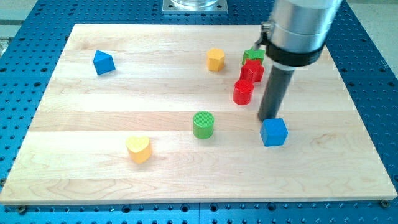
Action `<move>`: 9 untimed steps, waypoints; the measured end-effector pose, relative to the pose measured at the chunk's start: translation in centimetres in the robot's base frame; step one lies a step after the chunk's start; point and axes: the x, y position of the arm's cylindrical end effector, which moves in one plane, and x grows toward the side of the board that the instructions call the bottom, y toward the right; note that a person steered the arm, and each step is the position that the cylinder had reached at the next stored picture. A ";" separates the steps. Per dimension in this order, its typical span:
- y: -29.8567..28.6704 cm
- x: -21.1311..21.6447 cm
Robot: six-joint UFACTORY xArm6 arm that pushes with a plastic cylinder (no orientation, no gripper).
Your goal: Move the green circle above the blue cube
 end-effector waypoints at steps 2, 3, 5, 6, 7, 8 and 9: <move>-6.2 7.0; -11.7 8.2; -12.6 4.5; -9.2 2.3; -8.4 0.2; -10.3 -0.9; -7.5 -1.5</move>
